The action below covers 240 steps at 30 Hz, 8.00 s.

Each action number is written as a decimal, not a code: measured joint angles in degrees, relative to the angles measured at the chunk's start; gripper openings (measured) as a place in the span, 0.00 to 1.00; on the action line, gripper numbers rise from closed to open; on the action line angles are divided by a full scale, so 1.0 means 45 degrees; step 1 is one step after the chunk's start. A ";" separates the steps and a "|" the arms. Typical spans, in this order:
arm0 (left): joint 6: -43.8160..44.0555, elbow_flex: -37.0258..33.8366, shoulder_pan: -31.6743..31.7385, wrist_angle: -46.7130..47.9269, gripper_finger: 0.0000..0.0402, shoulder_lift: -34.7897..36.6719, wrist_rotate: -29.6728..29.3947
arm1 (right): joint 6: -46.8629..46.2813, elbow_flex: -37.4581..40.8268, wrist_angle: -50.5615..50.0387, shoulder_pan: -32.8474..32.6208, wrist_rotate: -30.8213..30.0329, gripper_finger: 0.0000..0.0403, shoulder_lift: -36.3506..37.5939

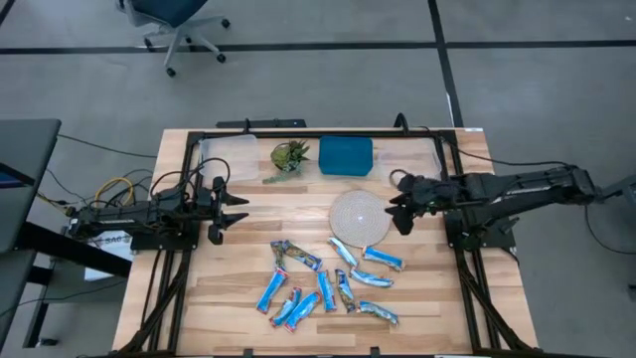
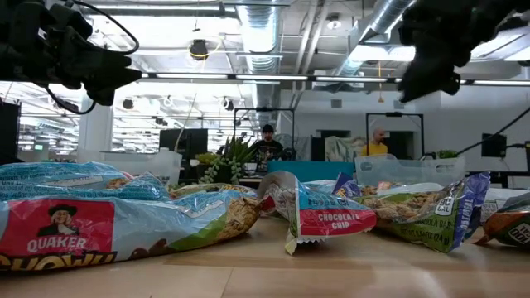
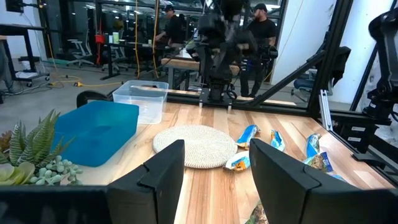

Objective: Pick and place Granola Bars by type
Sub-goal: Put the yellow granola bar into the right transparent bin

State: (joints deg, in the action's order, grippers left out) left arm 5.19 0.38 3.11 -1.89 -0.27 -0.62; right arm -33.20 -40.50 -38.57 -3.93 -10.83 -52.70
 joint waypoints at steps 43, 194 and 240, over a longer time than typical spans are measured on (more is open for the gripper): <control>0.0000 0.0000 -0.0005 0.0000 0.43 0.0000 0.0005 | -0.0187 -0.2207 -0.0050 -0.3879 0.1343 0.61 -0.9378; 0.0000 0.0000 -0.0005 0.0000 0.43 -0.0087 0.0005 | -0.0307 -0.4897 0.0326 -0.4883 0.3235 0.53 -1.1472; -0.0002 0.0000 0.0000 0.0000 0.43 -0.0083 0.0005 | -0.1058 -0.4961 -0.0217 0.2674 0.1193 0.04 -0.6531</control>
State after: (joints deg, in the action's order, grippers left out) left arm 5.18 0.38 3.11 -1.89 -0.64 -0.60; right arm -37.97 -62.83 -39.54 8.10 -5.46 -82.09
